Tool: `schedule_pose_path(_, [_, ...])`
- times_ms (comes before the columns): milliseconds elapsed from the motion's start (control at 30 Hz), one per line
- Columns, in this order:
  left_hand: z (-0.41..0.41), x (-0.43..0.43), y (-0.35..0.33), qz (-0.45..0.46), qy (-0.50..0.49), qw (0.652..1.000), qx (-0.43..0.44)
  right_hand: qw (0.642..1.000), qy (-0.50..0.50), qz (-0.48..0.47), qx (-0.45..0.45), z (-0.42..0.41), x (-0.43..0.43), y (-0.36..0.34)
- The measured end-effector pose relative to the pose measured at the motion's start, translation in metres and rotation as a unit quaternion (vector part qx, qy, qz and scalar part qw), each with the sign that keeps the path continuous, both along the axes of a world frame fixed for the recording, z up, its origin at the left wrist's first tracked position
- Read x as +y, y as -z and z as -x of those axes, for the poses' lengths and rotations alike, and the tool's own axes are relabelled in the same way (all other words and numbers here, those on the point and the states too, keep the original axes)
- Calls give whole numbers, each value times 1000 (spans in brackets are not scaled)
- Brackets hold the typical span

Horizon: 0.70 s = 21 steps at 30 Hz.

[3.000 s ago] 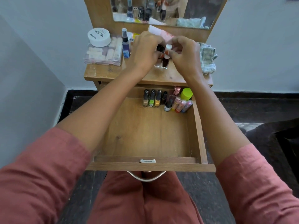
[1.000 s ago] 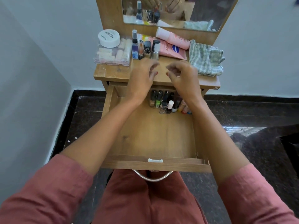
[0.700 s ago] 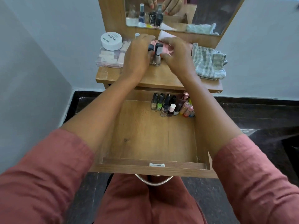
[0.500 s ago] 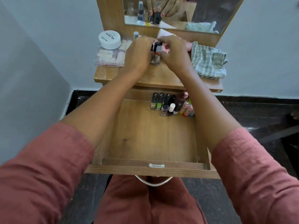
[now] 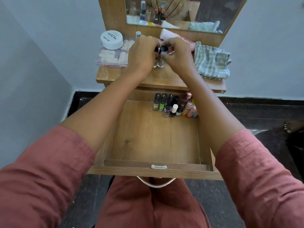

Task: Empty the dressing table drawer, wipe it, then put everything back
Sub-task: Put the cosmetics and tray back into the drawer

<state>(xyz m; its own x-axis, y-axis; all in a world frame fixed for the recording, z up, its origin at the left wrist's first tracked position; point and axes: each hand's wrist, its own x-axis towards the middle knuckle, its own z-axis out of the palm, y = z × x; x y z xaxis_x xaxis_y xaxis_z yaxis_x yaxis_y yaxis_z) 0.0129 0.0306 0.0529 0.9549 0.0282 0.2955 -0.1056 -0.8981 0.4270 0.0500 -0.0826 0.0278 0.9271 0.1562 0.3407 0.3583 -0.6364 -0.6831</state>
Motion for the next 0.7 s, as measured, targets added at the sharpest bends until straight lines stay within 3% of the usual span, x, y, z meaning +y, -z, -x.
schedule_pose_path(400, [58,-3,-4,126,63,989,38,999,-38,3,37,76,-21,-15])
schedule_pose_path(700, [86,-2,40,160,65,979,108,993,-53,68,75,102,-23,29])
